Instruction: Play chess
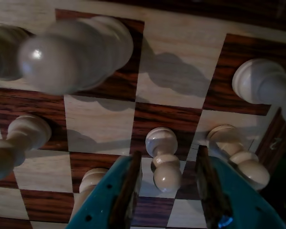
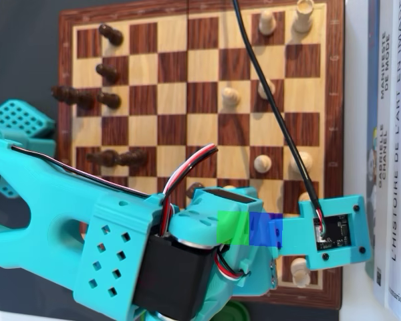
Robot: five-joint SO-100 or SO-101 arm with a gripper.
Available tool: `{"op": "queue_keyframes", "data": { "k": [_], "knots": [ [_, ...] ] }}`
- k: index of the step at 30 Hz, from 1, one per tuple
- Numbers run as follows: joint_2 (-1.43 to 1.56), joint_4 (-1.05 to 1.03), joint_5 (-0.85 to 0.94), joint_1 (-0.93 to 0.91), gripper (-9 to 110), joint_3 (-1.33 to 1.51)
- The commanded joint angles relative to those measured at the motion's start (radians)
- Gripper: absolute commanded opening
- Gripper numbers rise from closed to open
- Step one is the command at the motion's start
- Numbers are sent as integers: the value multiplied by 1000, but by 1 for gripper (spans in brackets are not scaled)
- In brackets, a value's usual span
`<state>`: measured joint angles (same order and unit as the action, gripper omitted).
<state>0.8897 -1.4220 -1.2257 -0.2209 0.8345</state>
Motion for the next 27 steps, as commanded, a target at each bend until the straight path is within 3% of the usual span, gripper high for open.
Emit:
{"op": "queue_keyframes", "data": {
  "k": [1, 7, 13, 27],
  "knots": [
    [12, 11, -5, -6, 17, -44],
    [12, 9, 3, -6, 16, -44],
    [12, 9, 3, -6, 9, -44],
    [12, 9, 3, -8, 8, -44]
  ]
}}
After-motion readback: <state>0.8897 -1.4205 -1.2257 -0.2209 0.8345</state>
